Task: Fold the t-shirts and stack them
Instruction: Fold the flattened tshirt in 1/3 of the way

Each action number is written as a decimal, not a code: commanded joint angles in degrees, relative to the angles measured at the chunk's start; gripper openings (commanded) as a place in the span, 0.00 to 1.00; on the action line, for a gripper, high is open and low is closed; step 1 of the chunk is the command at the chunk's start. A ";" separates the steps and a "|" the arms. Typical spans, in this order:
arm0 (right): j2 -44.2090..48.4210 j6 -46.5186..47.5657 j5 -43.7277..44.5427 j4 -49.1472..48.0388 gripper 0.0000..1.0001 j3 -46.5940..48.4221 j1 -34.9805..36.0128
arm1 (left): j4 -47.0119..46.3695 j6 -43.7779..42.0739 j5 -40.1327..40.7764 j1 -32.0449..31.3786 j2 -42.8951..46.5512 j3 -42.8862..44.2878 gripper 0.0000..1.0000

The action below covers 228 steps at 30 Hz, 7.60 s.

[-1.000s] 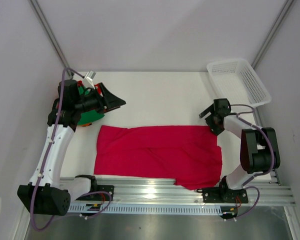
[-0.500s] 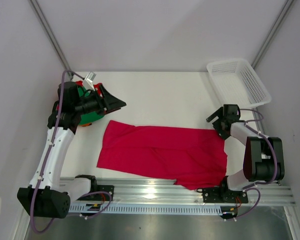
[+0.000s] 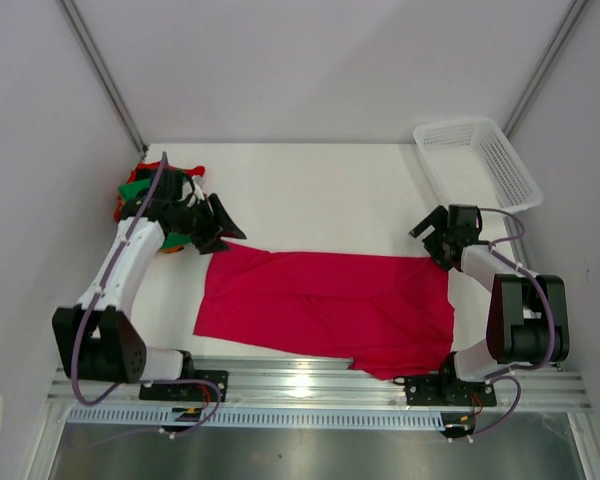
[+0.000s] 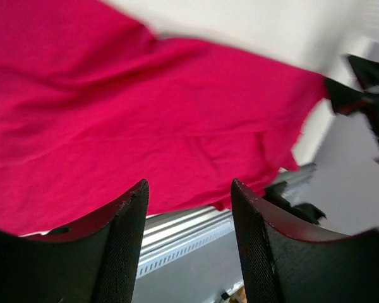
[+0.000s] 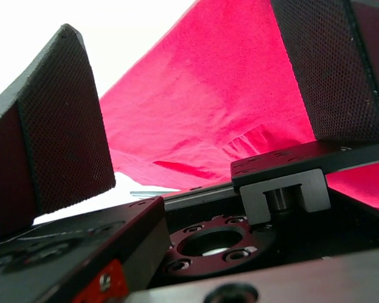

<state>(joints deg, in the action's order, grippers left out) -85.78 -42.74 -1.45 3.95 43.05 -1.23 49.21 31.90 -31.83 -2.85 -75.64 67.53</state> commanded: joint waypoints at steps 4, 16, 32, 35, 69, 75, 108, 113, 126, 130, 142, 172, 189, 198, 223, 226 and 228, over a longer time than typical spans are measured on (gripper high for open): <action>0.61 0.82 -0.74 -2.19 0.99 4.41 -0.26 | 7.74 -4.30 15.74 -0.75 -8.72 8.74 0.58; 4.82 -0.23 -0.30 1.67 0.99 6.61 -0.35 | 15.02 -10.10 21.38 -2.07 -25.25 22.38 0.59; 24.69 0.29 2.15 8.35 0.99 2.92 2.73 | 14.95 -12.83 20.67 -5.41 -19.02 9.65 0.60; 27.41 -0.76 2.60 10.11 0.99 2.74 2.99 | 14.95 -12.83 20.67 -5.76 -19.02 7.80 0.60; 31.99 -5.42 2.33 13.46 0.99 -2.53 8.18 | 3.96 -9.31 16.28 -8.84 -36.42 10.87 0.60; 31.37 -4.81 2.77 13.54 1.00 -1.48 8.18 | 5.19 -9.49 17.50 -8.84 -38.62 14.56 0.60; 34.89 -7.27 3.82 18.73 0.99 2.04 6.77 | 11.00 -9.58 26.74 -7.70 -42.40 25.55 0.60; 35.85 -6.39 4.79 19.79 0.99 2.48 6.51 | 11.17 -10.01 25.24 -7.52 -44.51 26.08 0.61; 34.54 -7.36 3.91 17.85 0.99 2.48 5.98 | 17.14 -12.12 19.10 -3.92 -50.48 33.45 0.62; 34.54 -7.36 3.83 17.41 0.99 2.74 5.72 | 18.46 -12.12 16.11 -2.25 -52.07 35.91 0.62; 32.69 -5.95 3.47 17.59 0.99 6.87 4.58 | 20.92 -12.13 12.94 -0.66 -55.58 40.84 0.63; 30.05 -3.93 -0.83 17.94 0.99 8.46 2.38 | 24.89 -16.08 18.93 0.92 -54.79 42.96 0.61; 26.89 -2.79 -1.89 16.36 0.99 9.34 1.76 | 22.78 -15.99 17.77 2.15 -55.41 41.20 0.61; 27.24 -0.59 -1.71 13.90 0.99 7.93 1.76 | 22.95 -16.43 20.14 2.15 -53.40 40.93 0.61; 21.97 2.75 -7.25 2.12 0.99 2.48 1.94 | 4.76 -26.36 34.27 -7.51 -37.83 16.50 0.61; 21.79 3.36 -7.16 2.47 0.99 2.66 1.94 | 4.41 -27.24 35.00 -7.61 -37.74 16.23 0.61; 21.53 3.54 -7.33 2.65 0.99 3.01 1.85 | 4.84 -27.24 37.62 -7.61 -38.70 16.49 0.61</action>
<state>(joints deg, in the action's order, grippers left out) -63.79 -40.84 -8.08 8.43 43.66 0.73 55.68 6.72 1.76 -10.59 -115.48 83.90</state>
